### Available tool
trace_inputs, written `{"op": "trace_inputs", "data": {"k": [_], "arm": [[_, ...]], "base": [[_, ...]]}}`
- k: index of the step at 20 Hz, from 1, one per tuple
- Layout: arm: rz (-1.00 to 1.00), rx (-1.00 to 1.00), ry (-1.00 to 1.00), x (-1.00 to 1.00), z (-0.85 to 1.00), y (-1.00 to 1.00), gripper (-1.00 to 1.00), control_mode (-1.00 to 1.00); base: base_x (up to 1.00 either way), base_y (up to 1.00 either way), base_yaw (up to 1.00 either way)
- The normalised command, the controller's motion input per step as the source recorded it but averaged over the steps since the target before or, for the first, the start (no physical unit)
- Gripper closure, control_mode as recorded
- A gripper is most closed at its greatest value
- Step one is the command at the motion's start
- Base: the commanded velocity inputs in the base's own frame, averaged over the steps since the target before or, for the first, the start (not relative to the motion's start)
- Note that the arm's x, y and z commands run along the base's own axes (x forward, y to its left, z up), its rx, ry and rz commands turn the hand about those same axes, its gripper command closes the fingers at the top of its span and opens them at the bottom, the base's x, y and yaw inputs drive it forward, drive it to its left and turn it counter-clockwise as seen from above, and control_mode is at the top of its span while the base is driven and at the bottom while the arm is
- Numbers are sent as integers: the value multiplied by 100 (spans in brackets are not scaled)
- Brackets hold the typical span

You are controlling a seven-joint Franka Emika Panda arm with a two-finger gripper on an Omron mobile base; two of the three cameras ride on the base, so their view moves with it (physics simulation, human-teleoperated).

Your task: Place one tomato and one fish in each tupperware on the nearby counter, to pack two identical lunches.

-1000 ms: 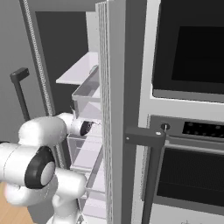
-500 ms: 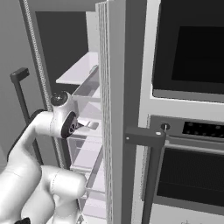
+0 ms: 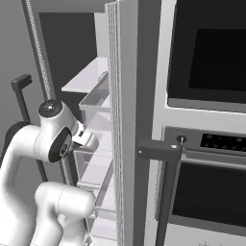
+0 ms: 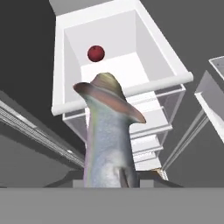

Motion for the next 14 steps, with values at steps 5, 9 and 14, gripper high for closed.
{"op": "trace_inputs", "data": {"k": [5,9,14], "arm": [[3,0,-1,-20,0,3,100,100],[0,0,0,0,0,0,100,100],[0,0,0,0,0,0,100,100]], "base": [[-80,4,7],[-100,28,4],[-100,2,-29]]}}
